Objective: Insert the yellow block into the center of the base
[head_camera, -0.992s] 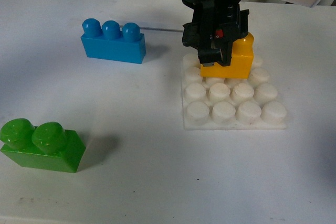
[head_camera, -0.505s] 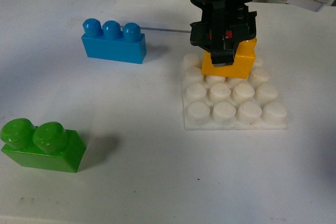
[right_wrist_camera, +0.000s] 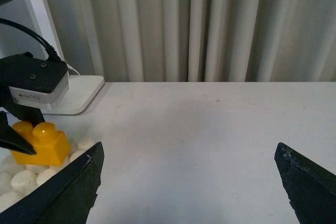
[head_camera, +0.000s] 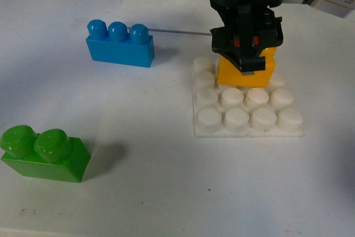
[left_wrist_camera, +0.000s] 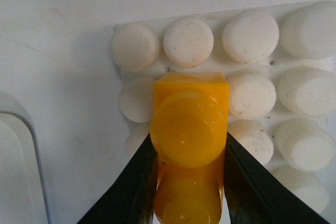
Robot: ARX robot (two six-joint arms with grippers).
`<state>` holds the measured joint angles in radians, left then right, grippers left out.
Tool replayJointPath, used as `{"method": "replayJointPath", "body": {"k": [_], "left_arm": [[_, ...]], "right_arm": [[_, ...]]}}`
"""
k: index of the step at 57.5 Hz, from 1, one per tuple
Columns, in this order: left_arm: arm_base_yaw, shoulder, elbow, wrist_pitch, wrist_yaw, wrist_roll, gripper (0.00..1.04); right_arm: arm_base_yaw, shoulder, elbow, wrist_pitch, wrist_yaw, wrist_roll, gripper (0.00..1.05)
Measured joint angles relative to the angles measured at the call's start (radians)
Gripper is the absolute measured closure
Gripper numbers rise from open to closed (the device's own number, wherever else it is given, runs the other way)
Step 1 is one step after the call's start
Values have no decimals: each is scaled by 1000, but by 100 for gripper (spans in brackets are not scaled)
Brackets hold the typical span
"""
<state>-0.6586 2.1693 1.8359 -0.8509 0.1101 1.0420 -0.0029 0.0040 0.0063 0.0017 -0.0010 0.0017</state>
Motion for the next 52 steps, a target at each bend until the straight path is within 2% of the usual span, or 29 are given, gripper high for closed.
{"method": "replayJointPath", "body": {"k": [16, 41, 44, 52], "left_arm": [[-12, 11, -8, -5, -18, -20, 74], [-8, -5, -73, 73, -21, -26, 74], [-4, -5, -73, 79, -21, -29, 70], [11, -4, -73, 85, -36, -25, 48]], "right_arm": [[0, 0, 0, 0, 0, 0, 9], [0, 0, 0, 0, 0, 0, 9], [0, 0, 0, 0, 0, 0, 9], [0, 0, 0, 0, 0, 0, 9]]}}
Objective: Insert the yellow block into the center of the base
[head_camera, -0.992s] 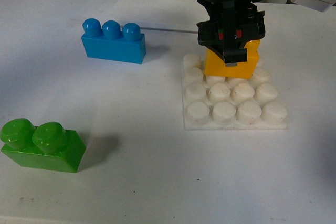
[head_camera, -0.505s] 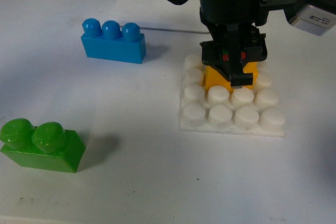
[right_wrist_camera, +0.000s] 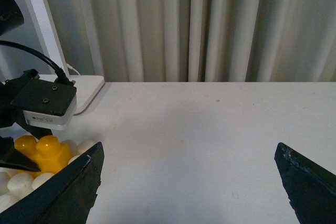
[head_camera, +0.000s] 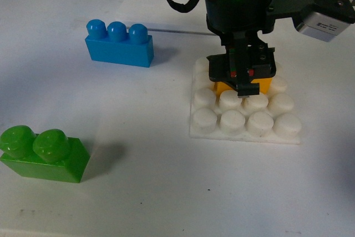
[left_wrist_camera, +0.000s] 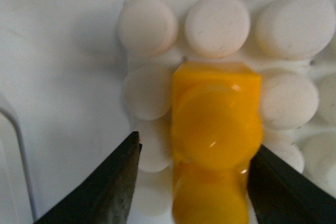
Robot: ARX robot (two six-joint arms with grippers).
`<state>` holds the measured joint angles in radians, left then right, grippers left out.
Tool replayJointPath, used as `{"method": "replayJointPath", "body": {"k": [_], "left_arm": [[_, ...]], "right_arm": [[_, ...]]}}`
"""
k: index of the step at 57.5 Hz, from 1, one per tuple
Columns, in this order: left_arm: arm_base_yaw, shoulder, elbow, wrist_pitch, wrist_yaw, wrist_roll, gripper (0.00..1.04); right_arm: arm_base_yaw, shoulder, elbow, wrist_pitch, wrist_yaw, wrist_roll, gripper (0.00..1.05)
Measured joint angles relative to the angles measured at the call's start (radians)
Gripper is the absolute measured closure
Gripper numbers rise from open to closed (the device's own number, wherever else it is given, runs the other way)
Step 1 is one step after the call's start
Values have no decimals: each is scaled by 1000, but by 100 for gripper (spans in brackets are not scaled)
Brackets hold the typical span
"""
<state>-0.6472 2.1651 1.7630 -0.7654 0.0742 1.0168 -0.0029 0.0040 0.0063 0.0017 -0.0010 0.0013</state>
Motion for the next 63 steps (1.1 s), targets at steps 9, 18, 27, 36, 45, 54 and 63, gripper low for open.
{"method": "replayJointPath", "body": {"k": [9, 18, 27, 36, 45, 54, 63], "left_arm": [[32, -36, 2, -1, -4, 20, 24], [59, -154, -35, 31, -5, 56, 5], [90, -326, -185, 154, -13, 84, 6], [131, -499, -443, 421, -49, 58, 6], [195, -692, -702, 686, -77, -59, 6], [280, -977, -1041, 964, -137, -349, 6], [331, -1237, -1307, 1002, -268, -622, 6]], "right_arm": [[0, 0, 0, 0, 0, 0, 9], [0, 0, 0, 0, 0, 0, 9], [0, 0, 0, 0, 0, 0, 9], [0, 0, 0, 0, 0, 0, 9], [0, 0, 0, 0, 0, 0, 9], [0, 0, 0, 0, 0, 0, 9], [0, 0, 0, 0, 0, 0, 9]]}}
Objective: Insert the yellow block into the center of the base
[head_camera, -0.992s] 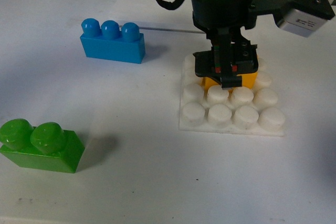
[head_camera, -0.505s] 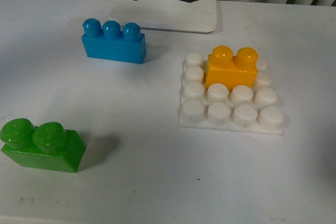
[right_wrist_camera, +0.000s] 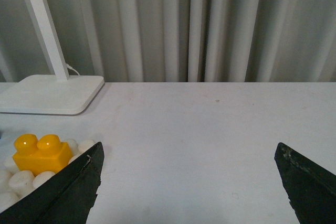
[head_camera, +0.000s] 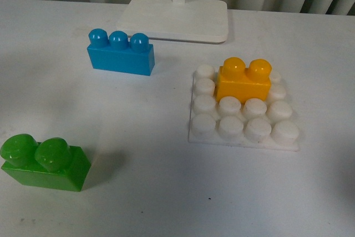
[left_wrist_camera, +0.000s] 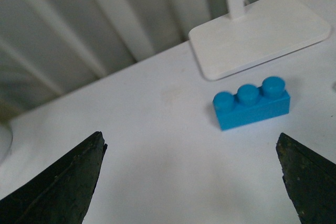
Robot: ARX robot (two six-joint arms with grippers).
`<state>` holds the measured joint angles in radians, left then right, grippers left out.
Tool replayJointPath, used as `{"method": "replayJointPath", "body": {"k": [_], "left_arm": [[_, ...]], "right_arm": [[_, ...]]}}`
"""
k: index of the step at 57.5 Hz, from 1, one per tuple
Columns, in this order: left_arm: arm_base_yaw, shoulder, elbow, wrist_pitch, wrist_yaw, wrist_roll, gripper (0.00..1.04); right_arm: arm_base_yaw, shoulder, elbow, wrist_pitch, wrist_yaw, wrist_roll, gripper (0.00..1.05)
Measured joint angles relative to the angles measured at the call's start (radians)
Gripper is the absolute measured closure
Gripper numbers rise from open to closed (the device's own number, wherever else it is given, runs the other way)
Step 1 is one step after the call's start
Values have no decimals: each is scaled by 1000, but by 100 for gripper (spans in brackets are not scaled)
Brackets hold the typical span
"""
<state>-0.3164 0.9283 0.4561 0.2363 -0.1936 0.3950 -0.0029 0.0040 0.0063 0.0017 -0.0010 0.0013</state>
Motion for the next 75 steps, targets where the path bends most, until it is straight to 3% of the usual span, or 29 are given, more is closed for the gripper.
{"method": "replayJointPath", "body": {"k": [8, 18, 25, 33, 44, 54, 75], "left_arm": [[17, -206, -96, -69, -61, -212, 6], [17, -213, -100, -60, -64, -275, 7], [55, -257, -208, 171, -53, -354, 30], [137, -356, -299, 173, 20, -381, 66], [193, -444, -352, 141, 74, -390, 102], [305, -521, -385, 97, 185, -394, 101], [314, -672, -444, 22, 193, -396, 101]], "right_arm": [[0, 0, 0, 0, 0, 0, 9], [0, 0, 0, 0, 0, 0, 9], [0, 0, 0, 0, 0, 0, 9], [0, 0, 0, 0, 0, 0, 9], [0, 0, 0, 0, 0, 0, 9], [0, 0, 0, 0, 0, 0, 9], [0, 0, 0, 0, -1, 0, 9]]}}
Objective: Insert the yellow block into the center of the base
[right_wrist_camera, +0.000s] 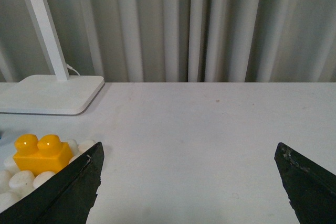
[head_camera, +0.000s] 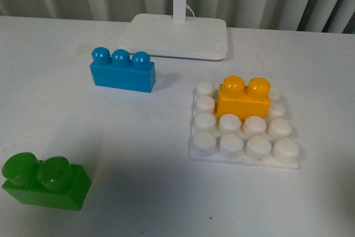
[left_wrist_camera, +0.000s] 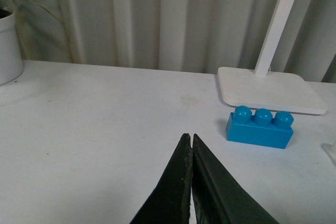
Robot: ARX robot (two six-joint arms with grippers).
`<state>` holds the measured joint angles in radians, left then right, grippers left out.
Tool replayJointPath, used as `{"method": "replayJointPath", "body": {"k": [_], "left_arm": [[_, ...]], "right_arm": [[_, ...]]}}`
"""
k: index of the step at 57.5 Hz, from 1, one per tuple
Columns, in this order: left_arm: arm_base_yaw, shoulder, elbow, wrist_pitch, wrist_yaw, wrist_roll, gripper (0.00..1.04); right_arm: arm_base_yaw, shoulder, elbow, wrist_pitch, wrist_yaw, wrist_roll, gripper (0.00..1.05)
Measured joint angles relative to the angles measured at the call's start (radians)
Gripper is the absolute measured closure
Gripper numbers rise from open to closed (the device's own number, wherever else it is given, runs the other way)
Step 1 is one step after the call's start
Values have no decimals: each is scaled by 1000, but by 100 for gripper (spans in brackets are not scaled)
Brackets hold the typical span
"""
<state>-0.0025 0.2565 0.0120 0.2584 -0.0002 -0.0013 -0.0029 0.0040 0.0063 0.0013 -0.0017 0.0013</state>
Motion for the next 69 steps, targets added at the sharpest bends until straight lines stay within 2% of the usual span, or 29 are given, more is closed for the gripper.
{"method": "replayJointPath", "body": {"k": [16, 22, 38, 66, 69], "left_arm": [[0, -79, 0, -77, 0, 0, 101], [0, -211, 0, -241, 0, 0, 101], [0, -251, 0, -256, 0, -1, 101], [0, -252, 0, -256, 0, -1, 11], [0, -252, 0, -256, 0, 0, 5]], "right_arm": [[0, 0, 0, 0, 0, 0, 9], [0, 0, 0, 0, 1, 0, 9], [0, 0, 0, 0, 1, 0, 9], [0, 0, 0, 0, 1, 0, 9], [0, 0, 0, 0, 1, 0, 9]]}}
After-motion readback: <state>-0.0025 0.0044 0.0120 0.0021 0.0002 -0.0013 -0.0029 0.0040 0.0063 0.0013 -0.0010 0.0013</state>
